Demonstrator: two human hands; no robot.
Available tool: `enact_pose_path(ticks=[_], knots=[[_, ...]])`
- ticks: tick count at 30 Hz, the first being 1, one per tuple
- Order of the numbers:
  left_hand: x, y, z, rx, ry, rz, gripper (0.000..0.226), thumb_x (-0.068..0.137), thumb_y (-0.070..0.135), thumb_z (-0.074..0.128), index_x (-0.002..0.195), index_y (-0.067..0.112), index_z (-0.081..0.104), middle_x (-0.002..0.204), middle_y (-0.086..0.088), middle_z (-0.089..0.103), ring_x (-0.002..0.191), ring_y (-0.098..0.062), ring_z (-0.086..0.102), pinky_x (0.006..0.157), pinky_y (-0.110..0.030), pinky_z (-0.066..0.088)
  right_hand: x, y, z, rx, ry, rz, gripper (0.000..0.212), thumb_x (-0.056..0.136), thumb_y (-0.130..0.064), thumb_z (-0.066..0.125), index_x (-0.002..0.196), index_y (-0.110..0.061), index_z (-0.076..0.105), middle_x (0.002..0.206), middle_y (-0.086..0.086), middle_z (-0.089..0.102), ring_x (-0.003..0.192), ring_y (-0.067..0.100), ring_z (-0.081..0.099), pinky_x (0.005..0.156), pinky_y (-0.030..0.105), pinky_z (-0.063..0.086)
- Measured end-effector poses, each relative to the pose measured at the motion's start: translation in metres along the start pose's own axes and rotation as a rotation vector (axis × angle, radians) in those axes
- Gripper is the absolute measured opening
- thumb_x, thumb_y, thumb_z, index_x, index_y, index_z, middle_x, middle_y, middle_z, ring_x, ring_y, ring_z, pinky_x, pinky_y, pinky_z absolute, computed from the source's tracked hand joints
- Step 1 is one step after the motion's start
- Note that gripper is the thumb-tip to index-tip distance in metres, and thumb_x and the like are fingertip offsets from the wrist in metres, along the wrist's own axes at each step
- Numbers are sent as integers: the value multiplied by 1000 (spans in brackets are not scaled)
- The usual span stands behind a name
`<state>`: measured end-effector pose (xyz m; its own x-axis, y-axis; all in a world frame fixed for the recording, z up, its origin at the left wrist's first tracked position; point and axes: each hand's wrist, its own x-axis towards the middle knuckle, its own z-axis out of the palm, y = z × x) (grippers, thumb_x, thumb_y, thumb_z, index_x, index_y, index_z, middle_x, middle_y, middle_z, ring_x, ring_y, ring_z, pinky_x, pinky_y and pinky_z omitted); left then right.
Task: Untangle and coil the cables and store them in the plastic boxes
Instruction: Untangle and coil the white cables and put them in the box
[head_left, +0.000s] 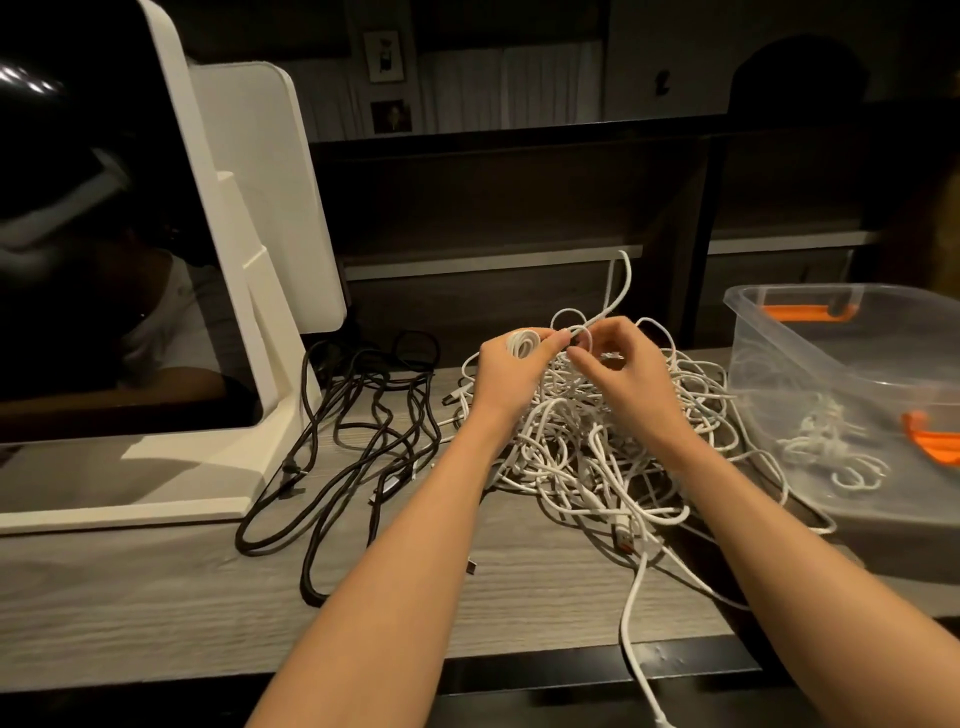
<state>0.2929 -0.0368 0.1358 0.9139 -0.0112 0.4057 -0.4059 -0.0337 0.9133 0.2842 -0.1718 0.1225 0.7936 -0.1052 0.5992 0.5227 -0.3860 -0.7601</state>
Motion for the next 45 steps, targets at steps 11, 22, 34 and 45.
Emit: enact_pose_path(ticks=[11, 22, 34, 45], knots=[[-1, -2, -1, 41, -7, 5, 24, 91, 21, 68, 68, 11, 64, 55, 6, 54, 47, 1, 47, 49, -13, 40, 0, 0, -2, -380, -132, -165, 18, 84, -30, 70, 99, -20, 74, 77, -13, 44, 81, 8, 42, 73, 25, 34], [4, -15, -5, 444, -190, 36, 34, 86, 38, 71, 67, 11, 67, 57, 1, 57, 53, -14, 51, 57, -36, 44, 0, -12, -13, 253, 42, 28, 13, 95, -15, 56, 91, -8, 66, 75, 4, 67, 69, 2, 63, 69, 13, 48], [4, -21, -7, 465, -4, 53, 30, 85, 43, 69, 74, 15, 74, 63, -3, 67, 58, -22, 60, 65, -46, 53, 1, 1, -12, 201, 36, 106, 17, 95, -22, 58, 100, -8, 65, 84, -4, 69, 77, 0, 63, 70, 13, 48], [3, -2, -7, 195, 158, 103, 24, 92, 27, 66, 70, 19, 71, 59, 3, 64, 54, -4, 55, 57, -26, 44, 1, -2, -11, -349, -49, -22, 17, 91, -33, 58, 93, -26, 74, 96, -13, 51, 104, 10, 40, 99, 44, 34]])
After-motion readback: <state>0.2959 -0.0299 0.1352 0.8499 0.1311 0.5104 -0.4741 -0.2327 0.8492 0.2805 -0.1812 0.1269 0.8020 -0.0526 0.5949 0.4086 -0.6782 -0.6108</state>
